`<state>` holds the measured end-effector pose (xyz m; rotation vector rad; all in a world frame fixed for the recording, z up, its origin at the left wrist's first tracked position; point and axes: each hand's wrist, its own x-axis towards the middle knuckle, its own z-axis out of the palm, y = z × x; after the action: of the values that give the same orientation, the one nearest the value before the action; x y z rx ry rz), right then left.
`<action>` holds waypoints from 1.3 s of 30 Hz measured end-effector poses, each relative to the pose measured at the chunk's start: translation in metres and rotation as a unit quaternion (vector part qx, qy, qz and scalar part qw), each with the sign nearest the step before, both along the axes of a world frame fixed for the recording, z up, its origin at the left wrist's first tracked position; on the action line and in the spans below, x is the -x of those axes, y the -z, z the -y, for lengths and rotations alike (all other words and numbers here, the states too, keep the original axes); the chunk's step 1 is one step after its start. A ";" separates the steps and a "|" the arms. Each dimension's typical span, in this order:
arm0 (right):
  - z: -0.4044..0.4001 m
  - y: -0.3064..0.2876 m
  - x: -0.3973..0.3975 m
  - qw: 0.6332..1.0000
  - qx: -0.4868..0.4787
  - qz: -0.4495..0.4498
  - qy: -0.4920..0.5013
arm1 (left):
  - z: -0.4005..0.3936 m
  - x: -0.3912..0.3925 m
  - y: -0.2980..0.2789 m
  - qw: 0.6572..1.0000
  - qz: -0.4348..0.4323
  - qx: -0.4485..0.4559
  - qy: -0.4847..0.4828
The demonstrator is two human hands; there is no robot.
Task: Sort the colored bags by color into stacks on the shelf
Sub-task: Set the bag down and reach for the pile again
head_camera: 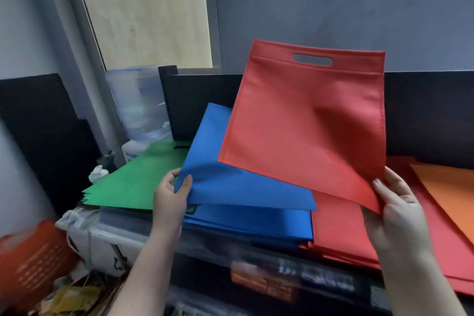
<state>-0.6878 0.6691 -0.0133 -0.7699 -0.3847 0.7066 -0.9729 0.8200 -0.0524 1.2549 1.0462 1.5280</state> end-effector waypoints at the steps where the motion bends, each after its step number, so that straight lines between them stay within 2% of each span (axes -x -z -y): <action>1: 0.000 0.002 0.004 1.000 0.004 0.000 0.010 | -0.004 0.001 0.004 1.000 -0.009 0.013 0.009; 4: 0.002 0.009 0.015 0.999 0.008 0.001 0.038 | -0.013 0.004 0.013 0.997 -0.059 0.043 0.028; 6: 0.005 0.013 0.020 0.999 0.006 0.000 0.049 | -0.017 0.008 0.014 0.990 -0.131 0.037 0.021; 12: 0.018 0.021 0.033 0.997 0.031 0.024 0.070 | -0.014 0.017 -0.005 0.953 -0.292 -0.071 -0.044; 14: 0.023 0.021 0.035 0.996 0.042 0.041 0.073 | -0.007 0.011 -0.016 0.958 -0.268 -0.101 -0.016; 16: 0.029 0.020 0.036 0.993 0.053 0.061 0.081 | 0.004 -0.002 -0.029 0.976 -0.178 -0.091 0.083; 19: 0.040 0.019 0.035 0.990 0.062 0.082 0.097 | 0.021 -0.026 -0.041 0.965 -0.086 -0.075 0.237; 22: 0.054 0.019 0.028 0.985 0.067 0.099 0.122 | 0.029 -0.051 -0.040 0.956 -0.078 -0.103 0.264; 25: 0.069 0.014 0.014 0.965 0.095 0.167 0.179 | 0.033 -0.074 -0.038 0.951 -0.104 -0.144 0.252; 27: 0.079 0.009 0.002 0.928 0.146 0.245 0.238 | 0.036 -0.091 -0.037 0.950 -0.127 -0.167 0.232; 30: 0.090 0.002 -0.023 0.807 0.271 0.405 0.334 | 0.039 -0.118 -0.032 0.944 -0.168 -0.184 0.218; 32: 0.093 -0.002 -0.038 0.735 0.333 0.468 0.360 | 0.041 -0.135 -0.029 0.935 -0.207 -0.192 0.214; 36: 0.096 0.003 -0.067 0.655 0.431 0.524 0.332 | 0.045 -0.162 -0.023 0.911 -0.299 -0.192 0.211; 39: 0.098 0.015 -0.083 0.610 0.516 0.541 0.263 | 0.045 -0.174 -0.016 0.863 -0.425 -0.153 0.226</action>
<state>-0.6045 0.5710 -0.0281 -2.3424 -0.7935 -0.3211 -0.7993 0.7753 -0.0362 2.3257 0.9222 0.7621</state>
